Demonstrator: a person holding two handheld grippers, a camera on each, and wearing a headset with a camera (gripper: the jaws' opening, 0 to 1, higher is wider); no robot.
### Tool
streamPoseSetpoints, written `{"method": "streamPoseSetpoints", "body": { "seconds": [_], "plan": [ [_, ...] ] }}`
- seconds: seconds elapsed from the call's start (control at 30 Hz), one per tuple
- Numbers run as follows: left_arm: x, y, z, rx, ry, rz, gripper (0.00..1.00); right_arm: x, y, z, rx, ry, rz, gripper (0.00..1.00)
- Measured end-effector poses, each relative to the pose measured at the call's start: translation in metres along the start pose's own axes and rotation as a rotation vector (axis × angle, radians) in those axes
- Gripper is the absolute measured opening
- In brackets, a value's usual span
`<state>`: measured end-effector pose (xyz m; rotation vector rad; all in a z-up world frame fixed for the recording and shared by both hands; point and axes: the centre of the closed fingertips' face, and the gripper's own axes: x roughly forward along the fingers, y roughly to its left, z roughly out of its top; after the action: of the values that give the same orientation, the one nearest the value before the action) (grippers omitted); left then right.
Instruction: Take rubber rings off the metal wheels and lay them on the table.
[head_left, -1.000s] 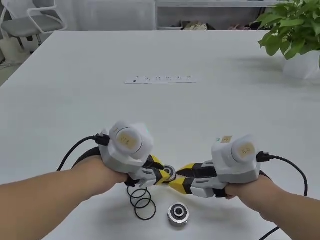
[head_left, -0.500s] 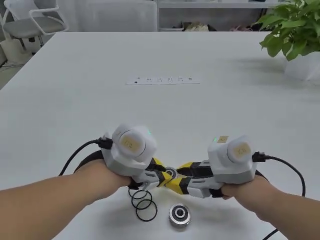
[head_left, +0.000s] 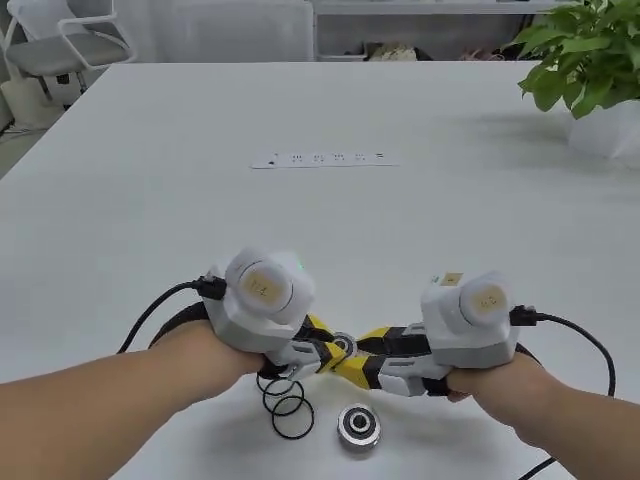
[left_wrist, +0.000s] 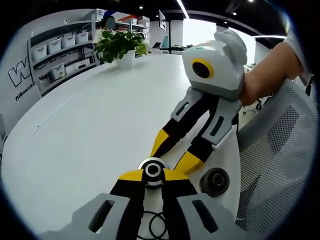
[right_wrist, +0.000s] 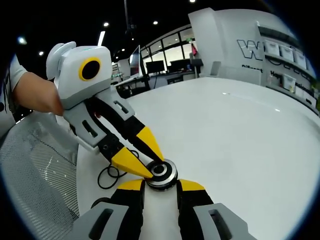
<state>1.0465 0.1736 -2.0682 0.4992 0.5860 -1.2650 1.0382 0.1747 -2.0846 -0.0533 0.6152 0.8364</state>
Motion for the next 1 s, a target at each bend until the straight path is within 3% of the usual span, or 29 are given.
{"method": "streamPoseSetpoints", "body": {
  "seconds": [0.4,0.93,1.0],
  "plan": [
    [0.0007,-0.0003,0.0000,-0.007,-0.002,0.005,0.08,-0.0032,-0.0004,-0.0022,0.030,-0.005,0.001,0.20],
    [0.0007,-0.0005,-0.0004,-0.011,-0.004,0.011,0.08,-0.0042,-0.0001,-0.0040,-0.022,0.012,-0.012,0.17],
    [0.0007,-0.0004,-0.0004,-0.012,-0.004,0.012,0.08,-0.0040,0.0001,-0.0045,-0.056,0.024,-0.018,0.16]
  ]
}}
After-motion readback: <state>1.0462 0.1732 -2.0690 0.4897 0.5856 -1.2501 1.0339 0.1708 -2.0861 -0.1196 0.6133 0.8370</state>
